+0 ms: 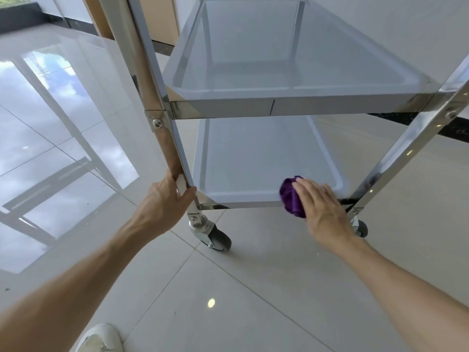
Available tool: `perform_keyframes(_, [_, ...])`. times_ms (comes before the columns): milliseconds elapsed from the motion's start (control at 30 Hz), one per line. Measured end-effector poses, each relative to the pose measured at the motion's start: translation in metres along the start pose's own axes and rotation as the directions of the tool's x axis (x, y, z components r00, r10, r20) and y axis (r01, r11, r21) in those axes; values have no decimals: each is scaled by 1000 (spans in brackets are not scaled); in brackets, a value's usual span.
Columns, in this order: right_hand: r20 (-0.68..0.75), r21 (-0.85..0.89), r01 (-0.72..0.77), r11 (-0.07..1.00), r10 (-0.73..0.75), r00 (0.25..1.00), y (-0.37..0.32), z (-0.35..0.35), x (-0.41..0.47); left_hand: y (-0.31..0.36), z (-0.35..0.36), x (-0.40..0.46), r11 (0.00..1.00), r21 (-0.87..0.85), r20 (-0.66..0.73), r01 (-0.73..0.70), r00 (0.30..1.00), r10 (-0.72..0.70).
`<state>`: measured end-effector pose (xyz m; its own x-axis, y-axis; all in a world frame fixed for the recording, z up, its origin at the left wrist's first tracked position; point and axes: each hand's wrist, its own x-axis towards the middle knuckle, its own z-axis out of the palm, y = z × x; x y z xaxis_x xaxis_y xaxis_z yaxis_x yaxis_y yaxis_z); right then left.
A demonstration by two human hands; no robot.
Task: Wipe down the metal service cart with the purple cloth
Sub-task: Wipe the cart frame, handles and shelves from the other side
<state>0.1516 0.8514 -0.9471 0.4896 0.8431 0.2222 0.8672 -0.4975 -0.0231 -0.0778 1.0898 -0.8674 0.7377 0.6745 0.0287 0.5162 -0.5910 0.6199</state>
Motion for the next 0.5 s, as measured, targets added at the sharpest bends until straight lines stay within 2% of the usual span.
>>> perform_keyframes(67, [-3, -12, -77, 997, 77, 997, 0, 1, 0, -1, 2, 1, 1000, -3, -7, 5, 1000, -5])
perform_keyframes(133, [-5, -13, -92, 996, 92, 996, -20, 4, 7, -3, 5, 2, 1000, -1, -36, 20, 999, -20])
perform_keyframes(267, [73, -4, 94, 996, -94, 993, -90, 10, 34, -5, 6, 2, 999, -26, -60, 26, 998, -28])
perform_keyframes(367, [130, 0, 172, 985, -170, 977, -142, 16, 54, -6, 3, 2, 998, -46, -64, 35, 997, -38])
perform_keyframes(500, [170, -24, 217, 976, -210, 963, -149, 15, 62, -12, -7, 5, 1000, 16, -42, 21, 999, -21])
